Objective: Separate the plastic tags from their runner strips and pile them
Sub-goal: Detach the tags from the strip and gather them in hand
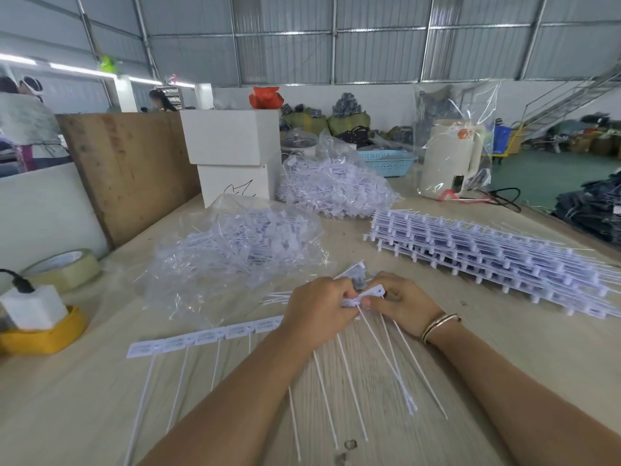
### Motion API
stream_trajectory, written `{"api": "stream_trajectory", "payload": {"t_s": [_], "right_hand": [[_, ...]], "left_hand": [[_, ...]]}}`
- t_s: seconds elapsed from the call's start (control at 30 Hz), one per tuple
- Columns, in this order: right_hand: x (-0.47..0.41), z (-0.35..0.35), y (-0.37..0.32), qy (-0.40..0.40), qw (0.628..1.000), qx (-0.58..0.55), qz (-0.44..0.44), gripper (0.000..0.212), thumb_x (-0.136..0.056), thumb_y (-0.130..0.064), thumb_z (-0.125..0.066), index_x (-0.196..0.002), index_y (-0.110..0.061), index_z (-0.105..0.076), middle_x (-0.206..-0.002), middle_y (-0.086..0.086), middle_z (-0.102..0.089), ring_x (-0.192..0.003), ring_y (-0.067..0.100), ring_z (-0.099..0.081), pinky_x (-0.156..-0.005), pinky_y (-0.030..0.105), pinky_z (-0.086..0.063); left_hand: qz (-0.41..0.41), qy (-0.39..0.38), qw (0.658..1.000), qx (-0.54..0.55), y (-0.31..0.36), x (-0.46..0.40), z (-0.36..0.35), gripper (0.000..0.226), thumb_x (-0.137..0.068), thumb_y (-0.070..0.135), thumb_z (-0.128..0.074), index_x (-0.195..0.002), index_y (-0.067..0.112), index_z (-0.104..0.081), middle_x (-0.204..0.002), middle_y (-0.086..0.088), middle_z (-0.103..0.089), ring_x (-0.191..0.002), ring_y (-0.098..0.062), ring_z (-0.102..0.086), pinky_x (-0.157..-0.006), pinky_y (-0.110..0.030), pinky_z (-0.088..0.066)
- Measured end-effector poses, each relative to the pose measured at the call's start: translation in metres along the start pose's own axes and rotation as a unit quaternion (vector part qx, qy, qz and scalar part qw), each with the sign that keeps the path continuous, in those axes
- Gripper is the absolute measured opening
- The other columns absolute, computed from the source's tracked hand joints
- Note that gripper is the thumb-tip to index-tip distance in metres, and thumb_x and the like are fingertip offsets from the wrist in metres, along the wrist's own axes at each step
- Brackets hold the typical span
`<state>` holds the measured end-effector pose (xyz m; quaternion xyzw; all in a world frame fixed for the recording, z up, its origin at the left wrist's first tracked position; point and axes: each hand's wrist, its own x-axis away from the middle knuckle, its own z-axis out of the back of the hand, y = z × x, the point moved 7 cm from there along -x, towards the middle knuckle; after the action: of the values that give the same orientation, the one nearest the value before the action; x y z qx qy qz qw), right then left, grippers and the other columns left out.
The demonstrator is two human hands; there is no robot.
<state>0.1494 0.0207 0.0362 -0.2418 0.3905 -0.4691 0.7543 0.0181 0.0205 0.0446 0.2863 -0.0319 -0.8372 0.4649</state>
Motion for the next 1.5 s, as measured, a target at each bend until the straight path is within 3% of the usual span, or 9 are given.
{"api": "stream_trajectory", "payload": {"t_s": [0.27,0.4,0.63,0.97,1.1,1.23,1.33,1.4,1.5], "right_hand": [[0.002,0.003,-0.004,0.022,0.999,-0.011,0.021,0.035,-0.081,-0.008,-0.069,-0.070,-0.040,-0.065,-0.073,-0.008,-0.057,-0.068,-0.002,-0.051,-0.066,0.014,-0.038],[0.002,0.004,-0.003,0.024,0.999,-0.014,0.024,0.031,-0.082,-0.006,-0.068,-0.074,-0.036,-0.065,-0.074,-0.007,-0.057,-0.069,0.005,-0.053,-0.067,0.018,-0.040],[0.002,0.002,-0.004,0.017,1.000,-0.014,0.019,0.021,-0.084,-0.009,-0.066,-0.076,-0.028,-0.066,-0.077,-0.002,-0.057,-0.071,0.010,-0.054,-0.069,0.021,-0.041],[0.003,0.006,-0.008,0.030,0.999,-0.020,0.028,0.023,-0.086,-0.005,-0.063,-0.076,-0.026,-0.064,-0.075,-0.006,-0.057,-0.069,0.005,-0.054,-0.068,0.020,-0.042],[0.003,0.011,-0.007,0.063,0.996,-0.069,0.009,0.017,-0.086,-0.004,-0.063,-0.076,-0.018,-0.065,-0.071,-0.006,-0.061,-0.063,0.000,-0.054,-0.063,0.012,-0.041],[0.002,0.012,0.002,0.095,0.994,-0.012,-0.045,0.017,-0.085,-0.005,-0.064,-0.078,-0.021,-0.063,-0.077,-0.002,-0.063,-0.069,0.005,-0.056,-0.065,0.010,-0.041],[0.000,0.007,0.010,0.069,0.986,0.107,-0.108,0.015,-0.082,-0.012,-0.066,-0.092,-0.022,-0.061,-0.085,-0.006,-0.058,-0.084,0.014,-0.054,-0.085,0.026,-0.042],[0.000,0.009,0.003,0.081,0.978,0.168,-0.091,0.014,-0.083,-0.016,-0.065,-0.096,-0.022,-0.062,-0.093,-0.004,-0.057,-0.093,0.016,-0.052,-0.094,0.043,-0.038],[0.004,0.007,-0.016,0.098,0.989,0.103,-0.035,0.011,-0.088,-0.022,-0.060,-0.080,-0.028,-0.065,-0.092,-0.005,-0.058,-0.097,0.019,-0.052,-0.093,0.051,-0.035]], "left_hand": [[0.040,-0.014,0.994,0.099,-0.009,0.000,-0.003,0.008,-0.079,0.031,-0.069,-0.085,0.026,-0.067,-0.070,0.008,-0.055,-0.069,-0.015,-0.056,-0.058,-0.024,-0.033],[0.046,-0.016,0.992,0.120,-0.011,0.000,-0.005,0.009,-0.080,0.031,-0.070,-0.087,0.025,-0.069,-0.076,0.002,-0.065,-0.072,-0.019,-0.061,-0.064,-0.028,-0.044],[0.053,-0.009,0.984,0.168,-0.013,0.001,-0.006,0.010,-0.080,0.028,-0.072,-0.088,0.023,-0.072,-0.079,0.002,-0.067,-0.075,-0.018,-0.063,-0.064,-0.028,-0.045],[0.068,-0.010,0.964,0.257,-0.014,-0.001,-0.004,0.011,-0.078,0.027,-0.075,-0.082,0.017,-0.072,-0.081,0.001,-0.072,-0.077,-0.015,-0.067,-0.074,-0.038,-0.053],[0.025,-0.021,0.988,0.151,-0.010,0.001,-0.001,0.013,-0.080,0.026,-0.070,-0.079,0.026,-0.057,-0.073,0.005,-0.060,-0.067,-0.016,-0.056,-0.063,-0.032,-0.044],[-0.015,-0.009,0.996,0.092,0.001,0.003,0.003,0.022,-0.084,0.026,-0.066,-0.090,0.026,-0.045,-0.080,0.009,-0.054,-0.071,-0.014,-0.052,-0.059,-0.031,-0.041],[-0.014,-0.009,0.997,0.074,0.003,0.004,0.005,0.030,-0.084,0.027,-0.066,-0.107,0.021,-0.047,-0.098,0.005,-0.061,-0.085,-0.015,-0.059,-0.069,-0.034,-0.048],[-0.018,-0.001,0.997,0.076,0.005,0.003,0.008,0.038,-0.084,0.024,-0.067,-0.115,0.020,-0.045,-0.105,0.003,-0.059,-0.089,-0.018,-0.060,-0.071,-0.037,-0.049],[-0.040,0.020,0.996,0.076,0.015,0.000,0.012,0.048,-0.081,0.019,-0.069,-0.123,0.016,-0.044,-0.118,-0.001,-0.048,-0.095,-0.020,-0.058,-0.074,-0.039,-0.050]]}}
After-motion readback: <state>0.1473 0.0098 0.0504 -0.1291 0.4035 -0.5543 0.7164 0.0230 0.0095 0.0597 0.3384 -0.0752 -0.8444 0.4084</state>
